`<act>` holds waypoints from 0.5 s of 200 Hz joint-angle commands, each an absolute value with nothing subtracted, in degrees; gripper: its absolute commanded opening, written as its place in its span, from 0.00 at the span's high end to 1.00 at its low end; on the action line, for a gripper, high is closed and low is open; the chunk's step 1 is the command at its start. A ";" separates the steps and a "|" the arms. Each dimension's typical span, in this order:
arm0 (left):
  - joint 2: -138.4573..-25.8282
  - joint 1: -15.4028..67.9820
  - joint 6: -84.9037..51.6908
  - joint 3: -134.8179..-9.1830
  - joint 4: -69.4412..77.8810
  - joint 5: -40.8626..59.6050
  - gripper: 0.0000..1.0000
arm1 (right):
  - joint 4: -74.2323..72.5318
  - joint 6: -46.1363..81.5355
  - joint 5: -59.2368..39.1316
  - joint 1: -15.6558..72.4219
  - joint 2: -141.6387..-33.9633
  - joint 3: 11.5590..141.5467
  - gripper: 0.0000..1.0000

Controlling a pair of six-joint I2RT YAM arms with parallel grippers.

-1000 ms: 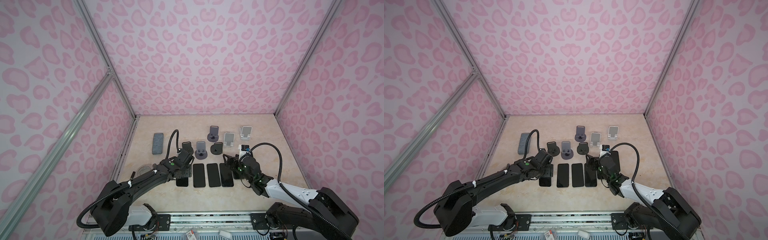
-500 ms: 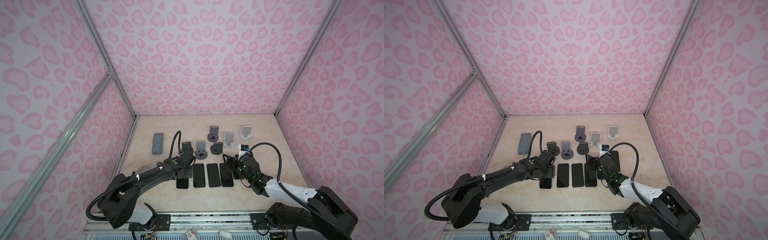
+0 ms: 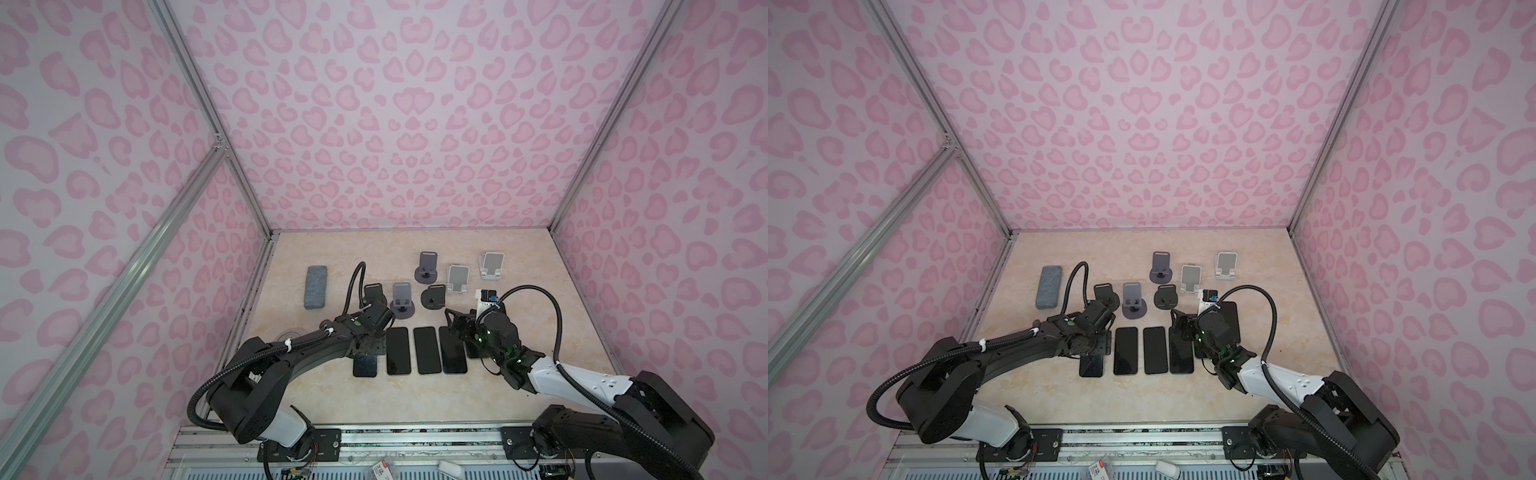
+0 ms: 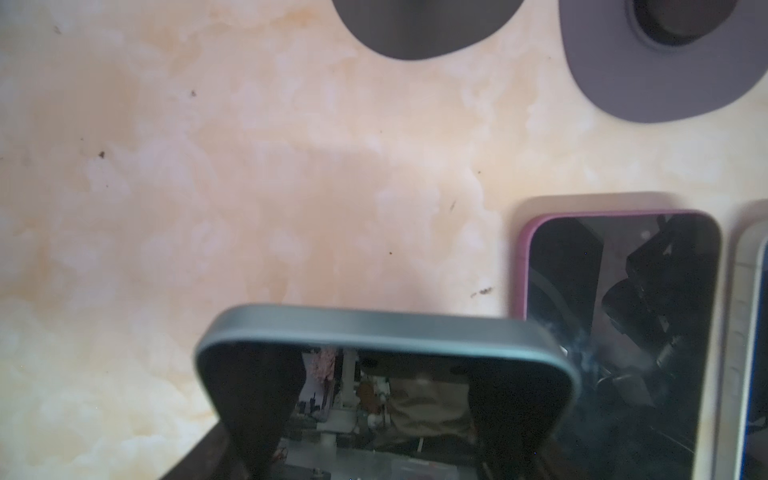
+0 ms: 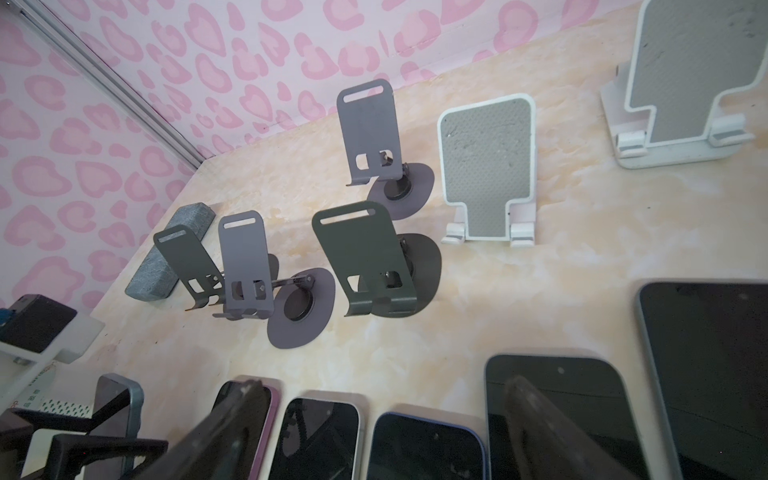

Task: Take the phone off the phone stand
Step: 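Carry the teal-edged phone nearer and lower it beside the purple-edged phone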

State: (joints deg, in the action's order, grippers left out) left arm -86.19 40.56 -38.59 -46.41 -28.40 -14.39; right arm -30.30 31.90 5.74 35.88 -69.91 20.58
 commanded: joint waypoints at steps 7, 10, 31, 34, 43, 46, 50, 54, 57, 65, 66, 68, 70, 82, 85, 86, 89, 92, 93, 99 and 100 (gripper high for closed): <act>-86.83 40.56 -39.64 -46.67 -25.94 -16.06 0.35 | -30.21 31.57 5.49 35.90 -70.05 21.01 0.08; -86.91 40.53 -39.64 -46.68 -25.93 -16.03 0.35 | -30.15 31.60 5.53 35.91 -70.05 21.01 0.08; -87.35 40.61 -39.48 -47.18 -25.70 -15.64 0.33 | -30.06 31.59 5.42 35.93 -70.00 21.09 0.08; -87.44 40.56 -39.46 -47.25 -25.67 -15.58 0.34 | -30.03 31.62 5.37 35.95 -70.02 21.08 0.08; -87.80 40.60 -39.51 -47.34 -25.65 -15.38 0.33 | -30.04 31.60 5.32 35.87 -70.09 21.13 0.08; -87.93 40.58 -39.55 -47.37 -25.53 -15.47 0.33 | -30.02 31.60 5.31 35.89 -70.12 21.14 0.08; -88.09 40.56 -39.57 -47.38 -25.45 -15.57 0.33 | -30.01 31.59 5.31 35.86 -70.14 21.19 0.08; -88.19 40.55 -39.70 -47.37 -25.36 -15.69 0.33 | -29.97 31.56 5.28 35.90 -70.14 21.23 0.08; -88.24 40.57 -39.72 -47.25 -25.25 -15.79 0.33 | -29.91 31.56 5.35 35.90 -70.18 21.19 0.08; -88.58 40.58 -39.86 -47.15 -25.02 -16.14 0.33 | -29.82 31.64 5.28 35.93 -70.14 21.23 0.08; -88.67 40.59 -39.88 -47.17 -24.95 -16.11 0.33 | -29.81 31.64 5.32 35.94 -70.09 21.21 0.08; -88.77 40.54 -39.94 -47.21 -24.94 -16.09 0.33 | -29.80 31.64 5.33 35.94 -70.06 21.23 0.08; -88.81 40.59 -39.98 -47.27 -24.89 -16.09 0.33 | -29.80 31.60 5.31 35.95 -70.05 21.19 0.08; -89.44 40.58 -40.12 -47.36 -24.61 -15.92 0.33 | -29.67 31.63 5.58 35.87 -69.96 21.19 0.08; -89.55 40.56 -40.16 -47.42 -24.49 -15.79 0.32 | -29.68 31.56 5.66 35.94 -69.90 21.11 0.08; -89.60 40.58 -40.16 -47.39 -24.46 -15.80 0.32 | -29.65 31.65 5.69 35.90 -69.88 21.10 0.08; -89.76 40.57 -40.25 -47.44 -24.39 -15.68 0.32 | -29.70 31.64 5.79 35.94 -69.87 21.15 0.08; -89.88 40.52 -40.25 -47.39 -24.35 -15.67 0.32 | -29.71 31.60 5.88 35.92 -69.80 21.12 0.08; -89.90 40.52 -40.25 -47.43 -24.35 -15.66 0.32 | -29.71 31.62 5.88 35.89 -69.79 21.11 0.08; -90.09 40.60 -40.25 -47.46 -24.26 -15.58 0.32 | -29.62 31.56 5.89 35.86 -69.69 21.08 0.08; -90.09 40.60 -40.30 -47.46 -24.26 -15.52 0.32 | -29.62 31.56 5.89 35.90 -69.69 21.09 0.08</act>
State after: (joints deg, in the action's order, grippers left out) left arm -89.23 40.56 -39.03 -46.94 -26.83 -15.14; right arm -30.13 31.88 5.52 35.88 -69.87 21.02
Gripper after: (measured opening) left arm 0.765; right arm 0.921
